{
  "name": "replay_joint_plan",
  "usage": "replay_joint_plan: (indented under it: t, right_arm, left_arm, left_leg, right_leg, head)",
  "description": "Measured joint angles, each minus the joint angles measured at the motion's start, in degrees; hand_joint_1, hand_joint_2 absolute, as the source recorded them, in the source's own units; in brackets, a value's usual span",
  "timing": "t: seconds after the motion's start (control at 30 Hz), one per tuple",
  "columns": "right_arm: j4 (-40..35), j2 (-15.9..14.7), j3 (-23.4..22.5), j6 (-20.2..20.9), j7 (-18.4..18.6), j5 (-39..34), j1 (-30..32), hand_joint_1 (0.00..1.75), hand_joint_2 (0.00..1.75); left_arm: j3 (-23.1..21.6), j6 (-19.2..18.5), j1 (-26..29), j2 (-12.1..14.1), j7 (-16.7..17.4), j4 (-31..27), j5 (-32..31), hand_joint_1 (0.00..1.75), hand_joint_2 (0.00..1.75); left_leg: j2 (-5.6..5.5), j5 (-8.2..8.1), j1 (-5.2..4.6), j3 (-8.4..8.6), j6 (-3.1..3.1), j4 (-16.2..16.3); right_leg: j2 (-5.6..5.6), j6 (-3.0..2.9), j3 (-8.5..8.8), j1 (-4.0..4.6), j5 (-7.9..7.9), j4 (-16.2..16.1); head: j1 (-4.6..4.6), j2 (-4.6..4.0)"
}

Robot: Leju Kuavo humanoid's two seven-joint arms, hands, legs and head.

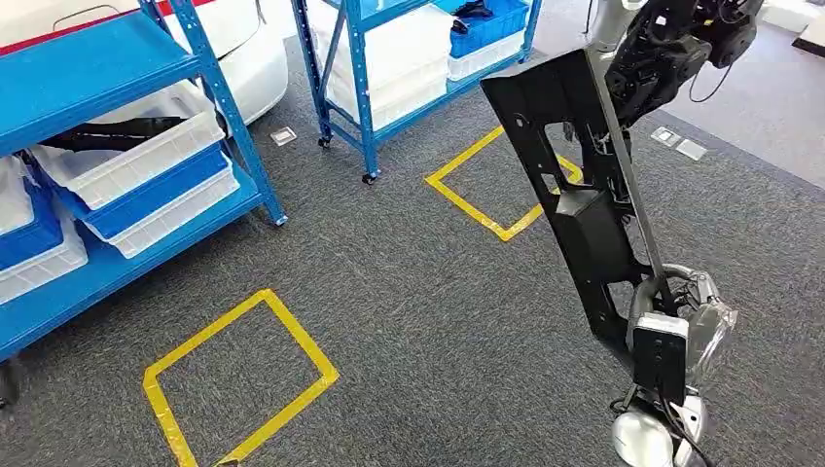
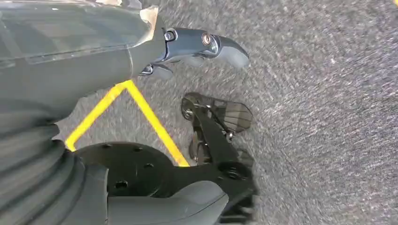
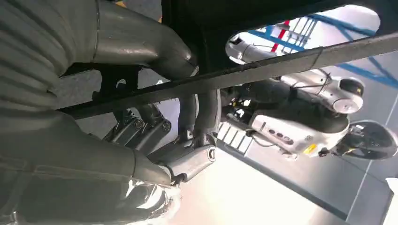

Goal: Take the parts from the cabinet and place them on the table.

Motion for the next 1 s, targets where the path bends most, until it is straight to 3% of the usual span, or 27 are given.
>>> replay_joint_plan:
  t: [0.03, 0.07, 0.17, 0.2, 0.23, 0.27, 0.3, 0.37, 0.4, 0.43, 0.5, 0.53, 0.57, 0.67, 0.7, 0.73, 0.77, 0.8, 0.83, 0.87, 0.9, 0.93, 0.97, 1.0]
  right_arm:
    - [0.0, 0.1, 0.0, 0.0, 0.0, 0.0, 0.0, 1.75, 1.75]
    - [0.0, 0.2, 0.0, 0.0, 0.0, 0.0, -0.1, 1.75, 1.75]
    - [0.1, 0.3, -0.1, 0.1, 0.0, 0.0, 0.3, 1.75, 1.75]
    - [0.1, 0.3, -0.1, 0.2, 0.0, 0.0, 0.4, 1.75, 1.75]
    - [0.2, 0.2, -0.2, 0.2, 0.0, 0.0, 0.4, 1.75, 1.75]
    - [0.2, 0.2, -0.2, 0.2, 0.0, 0.0, 0.3, 1.75, 1.75]
    - [0.2, 0.3, -0.1, 0.3, 0.0, 0.0, 0.4, 1.75, 1.75]
    - [0.5, 0.3, -0.1, 0.3, 0.1, 0.0, 0.7, 1.75, 1.75]
    - [0.6, 0.3, -0.2, 0.3, 0.1, 0.0, 1.0, 1.75, 1.75]
    - [0.7, 0.3, -0.2, 0.3, 0.1, 0.0, 1.1, 1.75, 1.75]
    - [0.7, 0.3, -0.2, 0.3, 0.2, 0.3, 1.3, 1.75, 1.75]
    - [0.7, 0.3, -0.2, 0.3, 0.2, 0.3, 1.2, 1.75, 1.75]
    - [0.7, 0.4, -0.1, 0.4, 0.2, 0.4, 1.2, 1.75, 1.75]
    - [0.7, 0.4, -0.2, 0.3, 0.2, 0.4, 1.3, 1.75, 1.75]
    - [0.7, 0.4, -0.2, 0.4, 0.2, 0.4, 1.3, 1.75, 1.75]
    - [0.7, 0.5, -0.2, 0.3, 0.2, 0.4, 1.3, 1.75, 1.75]
    - [0.7, 0.5, -0.2, 0.3, 0.2, 0.4, 1.2, 1.75, 1.75]
    - [0.7, 0.6, -0.2, 0.4, 0.2, 0.4, 1.3, 1.75, 1.75]
    - [0.7, 0.7, -0.2, 0.3, 0.2, 0.5, 1.4, 1.75, 1.75]
    - [0.7, 0.8, -0.2, 0.4, 0.3, 0.7, 1.4, 1.75, 1.75]
    - [0.7, 0.8, -0.2, 0.4, 0.5, 0.9, 1.5, 1.75, 1.75]
    - [0.7, 0.8, -0.2, 0.5, 0.5, 1.0, 1.7, 1.75, 1.75]
    - [0.7, 0.8, -0.2, 0.6, 0.6, 1.1, 1.8, 1.75, 1.75]
    - [0.7, 1.1, -0.2, 0.6, 0.6, 1.3, 1.9, 1.75, 1.75]
  left_arm:
    - [0.0, 0.0, 0.0, 0.0, 0.0, 0.0, 0.0, 0.00, 1.75]
    - [0.0, 0.0, 0.1, 0.1, 0.0, 0.0, -0.1, 0.00, 1.75]
    - [0.0, -0.2, 0.1, 0.0, 0.2, 0.0, -0.5, 0.00, 1.75]
    - [0.0, -0.2, 0.1, -0.1, 0.2, 0.0, -0.6, 0.00, 1.75]
    - [0.0, -0.2, 0.0, -0.1, 0.2, 0.0, -0.6, 0.00, 1.75]
    - [0.0, -0.2, 0.1, -0.1, 0.2, 0.0, -0.6, 0.00, 1.75]
    - [0.0, -0.2, 0.1, -0.1, 0.2, 0.0, -0.7, 0.00, 1.75]
    - [0.0, -0.3, 0.2, -0.1, 0.3, 0.0, -0.8, 0.00, 1.75]
    - [0.0, -0.4, 0.2, -0.1, 0.3, 0.0, -1.0, 0.00, 1.75]
    - [0.0, -0.4, 0.3, -0.1, 0.3, 0.0, -1.0, 0.00, 1.75]
    - [0.0, -0.5, 0.2, -0.2, 0.4, 0.0, -1.0, 0.00, 1.75]
    - [0.0, -0.5, 0.2, -0.2, 0.4, 0.0, -1.0, 0.00, 1.75]
    - [0.0, -0.5, 0.2, -0.3, 0.4, 0.0, -1.0, 0.00, 1.75]
    - [-0.1, -0.5, 0.1, -0.3, 0.4, 0.0, -1.0, 0.00, 1.75]
    - [-0.1, -0.5, 0.1, -0.3, 0.4, 0.0, -1.0, 0.00, 1.75]
    - [-0.1, -0.5, 0.1, -0.3, 0.4, 0.0, -1.0, 0.00, 1.75]
    - [-0.1, -0.5, 0.1, -0.3, 0.4, 0.0, -1.0, 0.00, 1.75]
    - [-0.1, -0.5, 0.2, -0.3, 0.4, 0.1, -1.0, 0.00, 1.75]
    - [-0.1, -0.5, 0.2, -0.3, 0.4, 0.1, -1.0, 0.00, 1.75]
    - [-0.1, -0.5, 0.3, -0.3, 0.5, 0.1, -1.0, 0.00, 1.75]
    - [-0.1, -0.5, 0.5, -0.3, 0.5, 0.1, -1.0, 0.00, 1.75]
    - [-0.1, -0.5, 0.6, -0.3, 0.5, 0.1, -1.0, 0.00, 1.75]
    - [-0.1, -0.4, 0.6, -0.3, 0.5, 0.1, -1.0, 0.00, 1.75]
    - [-0.1, -0.4, 0.6, -0.3, 0.5, 0.1, -1.0, 0.00, 1.75]
  left_leg:
    - [-2.65, 0.69, 0.12, 1.77, 0.42, -3.7]
    - [-2.89, 0.45, 0.11, 2.13, 0.46, -4.7]
    - [-1.49, 0.72, -0.52, 1.69, 1.19, -4.4]
    - [-0.71, 1.27, 0.00, 1.77, 1.86, -5.1]
    - [-0.15, 1.50, -0.11, 1.83, 2.22, -5.3]
    - [0.34, 1.61, -0.25, 1.69, 2.54, -5.3]
    - [1.09, 1.67, -0.45, 1.52, 2.70, -5.3]
    - [2.48, 1.79, -0.81, 1.10, 2.86, -5.3]
    - [3.13, 1.83, -0.91, 1.06, 2.91, -5.3]
    - [3.67, 1.83, -1.00, 1.05, 2.91, -5.3]
    - [4.82, 1.83, -1.23, 1.18, 2.88, -5.2]
    - [5.23, 1.77, -1.42, 1.36, 2.77, -5.2]
    - [5.68, 1.56, -1.88, 1.26, 2.37, -5.1]
    - [6.97, 1.83, -1.62, 1.54, 1.56, -5.3]
    - [7.34, 1.52, -1.69, 1.56, 1.12, -5.2]
    - [5.20, 0.43, -1.35, 1.16, 0.64, -4.2]
    - [2.87, -1.93, -1.07, 0.06, 0.37, -1.1]
    - [1.74, -4.45, -0.80, -1.79, 0.07, 3.3]
    - [1.29, -6.80, -0.60, -4.09, -0.22, 8.4]
    - [1.18, -8.09, -0.47, -6.05, -0.42, 12.4]
    - [1.17, -7.74, -0.36, -6.64, -0.53, 13.5]
    - [1.16, -5.96, -0.20, -5.83, -0.55, 11.6]
    - [1.06, -3.91, -0.04, -4.29, -0.55, 8.4]
    - [0.55, -0.40, 0.20, -1.07, -0.51, 1.6]
  right_leg:
    - [0.42, 0.21, -0.08, -0.13, 0.13, 0.0]
    - [0.90, 0.50, -0.46, 0.50, 0.26, 0.3]
    - [2.37, 1.74, -1.25, -0.25, 1.07, -0.1]
    - [2.11, 1.91, -1.64, -0.05, 0.86, 0.3]
    - [-0.29, 1.76, -2.56, 0.06, -0.06, 1.7]
    - [-1.66, 1.41, -3.89, 0.10, -1.84, 4.6]
    - [-2.33, 1.11, -6.12, 0.05, -4.12, 9.6]
    - [-2.56, 1.22, -10.08, -0.01, -7.33, 18.9]
    - [-2.61, 1.57, -9.93, -0.02, -7.16, 19.1]
    - [-2.71, 1.93, -8.37, -0.01, -6.32, 16.8]
    - [-4.13, 2.46, -1.48, 0.16, -2.79, 5.2]
    - [-7.08, 1.93, 1.36, 0.53, -2.25, 0.3]
    - [-7.12, 1.40, 1.83, 0.75, -2.02, 0.1]
    - [-5.41, 0.61, 0.73, 0.94, -1.64, 0.0]
    - [-4.75, 0.01, 1.17, 0.32, -1.17, -0.7]
    - [-4.20, -0.26, 1.40, 0.12, -0.93, -0.9]
    - [-3.91, -0.63, 1.28, 0.01, -0.63, -0.9]
    - [-3.53, -0.80, 1.15, 0.02, -0.50, -0.9]
    - [-3.02, -0.81, 0.97, 0.09, -0.48, -0.8]
    - [-2.43, -0.90, 0.75, 0.15, -0.34, -0.7]
    - [-1.76, -0.86, 0.61, 0.15, -0.31, -0.5]
    - [-1.12, -0.85, 0.58, 0.14, -0.32, -0.4]
    - [-0.65, -0.84, 0.58, 0.13, -0.32, -0.2]
    - [0.16, -0.82, 0.57, 0.12, -0.34, 0.0]
  head:
    - [-0.04, 0.00]
    - [0.11, 0.00]
    - [0.06, 0.00]
    - [0.11, 0.00]
    - [0.22, 0.00]
    - [0.46, -0.02]
    - [0.66, 0.00]
    - [0.72, 0.00]
    - [0.79, 0.00]
    - [0.81, 0.00]
    - [0.87, -0.02]
    - [0.92, 0.00]
    - [0.72, -0.02]
    - [0.61, 0.00]
    - [0.66, -0.02]
    - [0.55, -0.02]
    - [0.18, 0.00]
    - [-0.04, 0.00]
    - [-0.15, 0.00]
    - [-0.19, 0.00]
    - [-0.13, 0.00]
    - [-0.22, 0.00]
    - [-0.20, 0.00]
    - [-0.20, -0.02]
